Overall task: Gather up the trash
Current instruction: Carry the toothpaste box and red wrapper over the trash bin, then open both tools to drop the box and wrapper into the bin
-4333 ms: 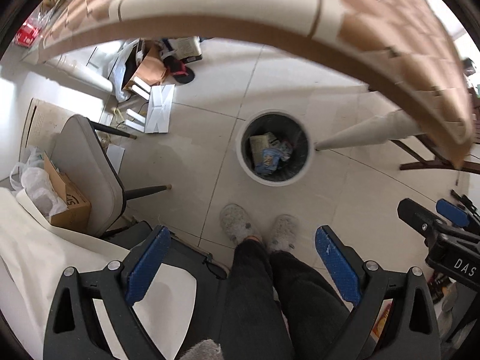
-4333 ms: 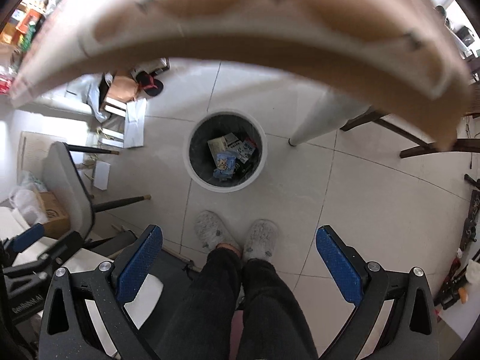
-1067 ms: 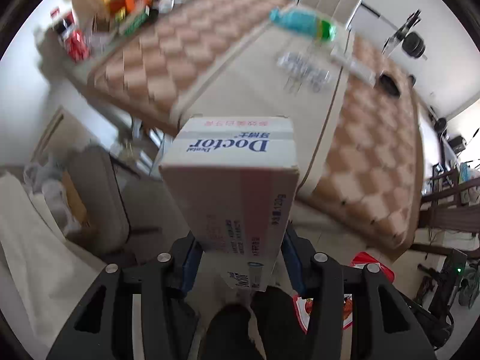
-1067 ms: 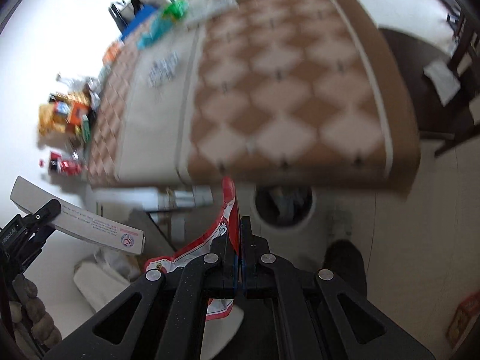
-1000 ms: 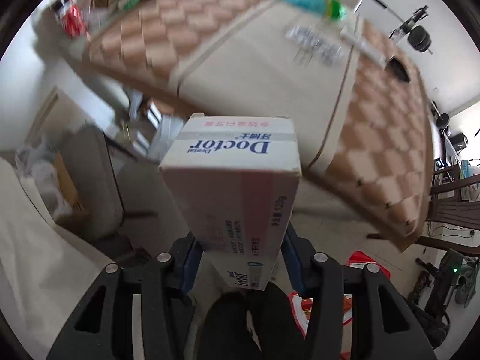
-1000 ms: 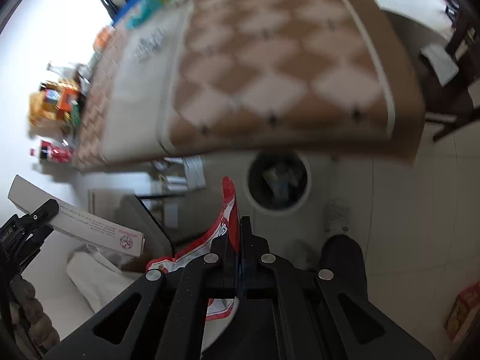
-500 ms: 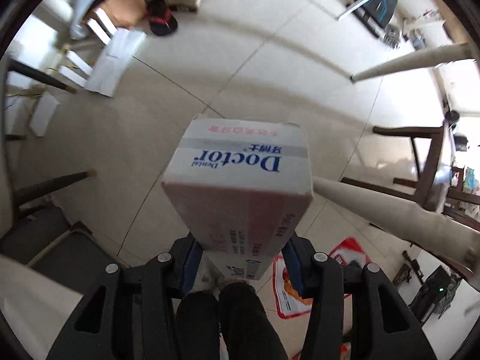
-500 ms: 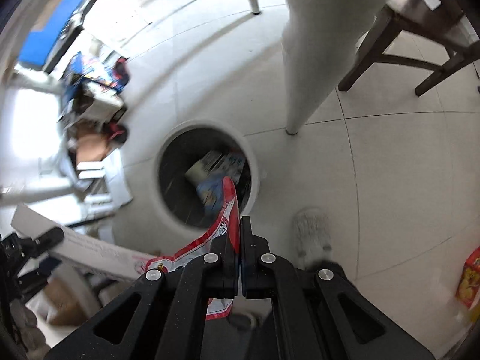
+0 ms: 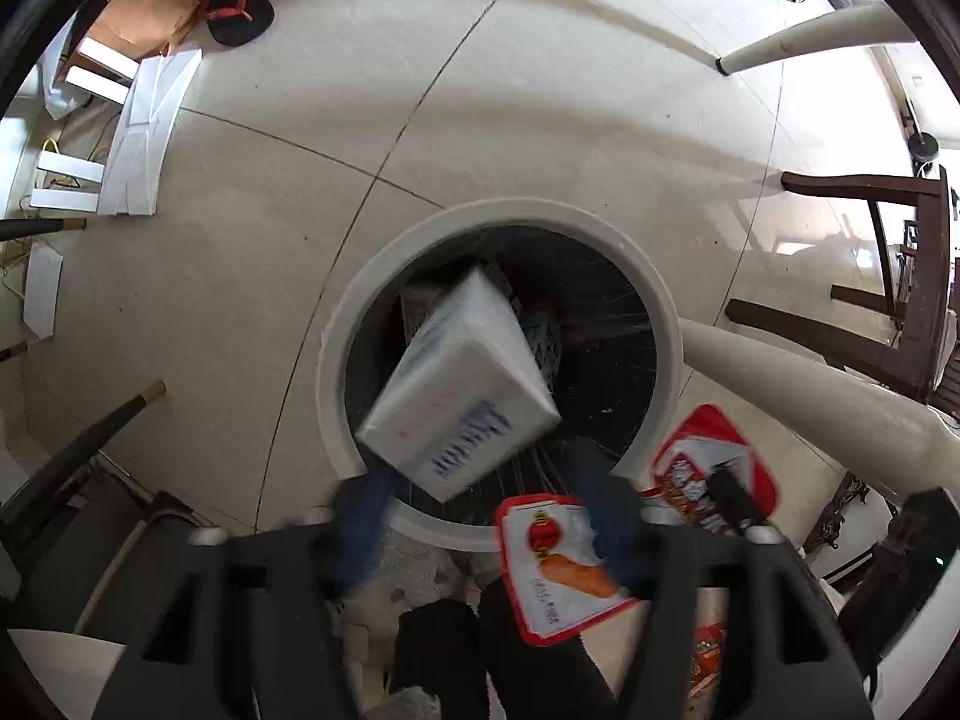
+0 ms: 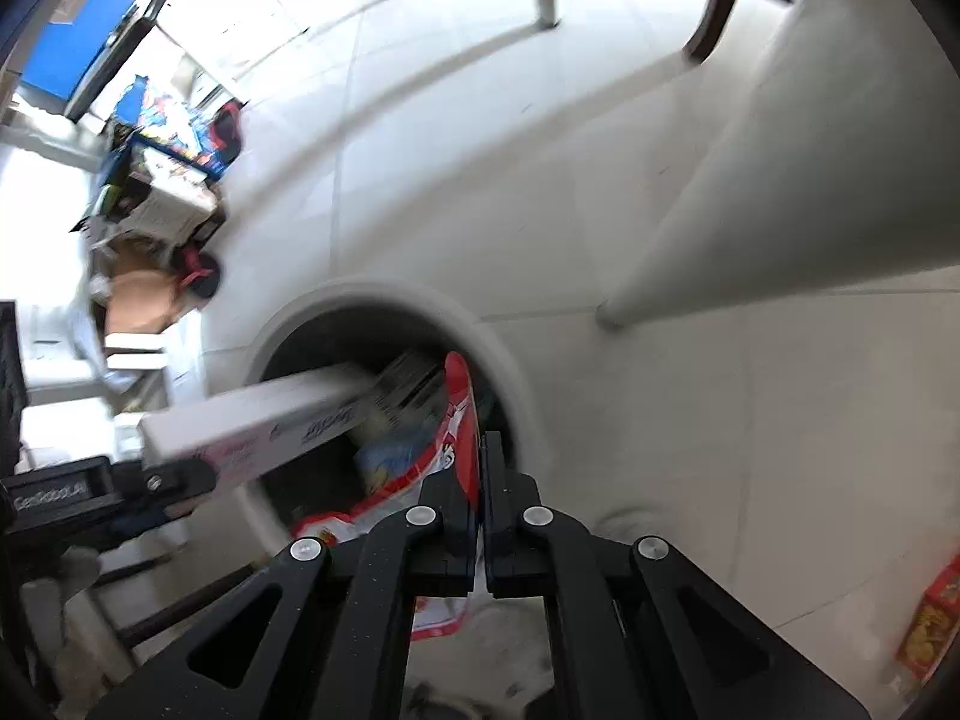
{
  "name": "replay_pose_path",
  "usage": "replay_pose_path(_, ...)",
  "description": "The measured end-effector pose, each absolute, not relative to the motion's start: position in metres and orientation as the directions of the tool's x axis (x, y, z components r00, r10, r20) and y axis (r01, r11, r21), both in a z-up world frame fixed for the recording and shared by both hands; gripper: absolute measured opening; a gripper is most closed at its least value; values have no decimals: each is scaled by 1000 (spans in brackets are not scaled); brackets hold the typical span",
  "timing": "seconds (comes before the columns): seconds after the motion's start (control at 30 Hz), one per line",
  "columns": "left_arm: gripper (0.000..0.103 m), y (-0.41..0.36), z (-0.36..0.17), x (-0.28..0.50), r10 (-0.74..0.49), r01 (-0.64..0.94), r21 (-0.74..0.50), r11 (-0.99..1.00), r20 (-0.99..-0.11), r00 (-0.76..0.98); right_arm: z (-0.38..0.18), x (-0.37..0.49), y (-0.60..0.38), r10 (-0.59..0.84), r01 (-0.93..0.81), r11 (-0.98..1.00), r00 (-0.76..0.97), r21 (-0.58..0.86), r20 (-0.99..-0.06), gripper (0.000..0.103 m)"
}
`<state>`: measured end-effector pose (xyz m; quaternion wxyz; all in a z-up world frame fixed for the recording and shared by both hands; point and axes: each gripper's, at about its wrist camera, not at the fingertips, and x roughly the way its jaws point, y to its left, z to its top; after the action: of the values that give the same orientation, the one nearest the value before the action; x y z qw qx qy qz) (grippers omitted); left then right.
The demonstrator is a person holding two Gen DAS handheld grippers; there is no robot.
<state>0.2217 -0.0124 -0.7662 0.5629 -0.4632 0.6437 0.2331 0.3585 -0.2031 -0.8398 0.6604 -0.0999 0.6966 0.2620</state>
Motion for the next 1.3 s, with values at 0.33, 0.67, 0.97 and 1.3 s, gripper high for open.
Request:
replay_pose_path(0.33, 96, -27, -743, 195, -263, -861, -174, 478, -964, 49, -838, 343, -203, 239, -519, 804, -166, 291, -957, 79)
replay_pose_path(0.67, 96, -66, -719, 174, -66, -799, 33, 600, -994, -90, -818, 304, -212, 59, -671, 736, -67, 89, -996, 102)
replay_pose_path(0.97, 96, -82, -668, 144, -36, -827, 51, 560, -996, -86, -741, 284, -226, 92, -706, 705, 2, 63, -996, 103)
replay_pose_path(1.3, 96, -113, -568, 135, -31, -818, 4, 575, -999, -27, -614, 276, -257, 124, -716, 696, 42, 57, -991, 103)
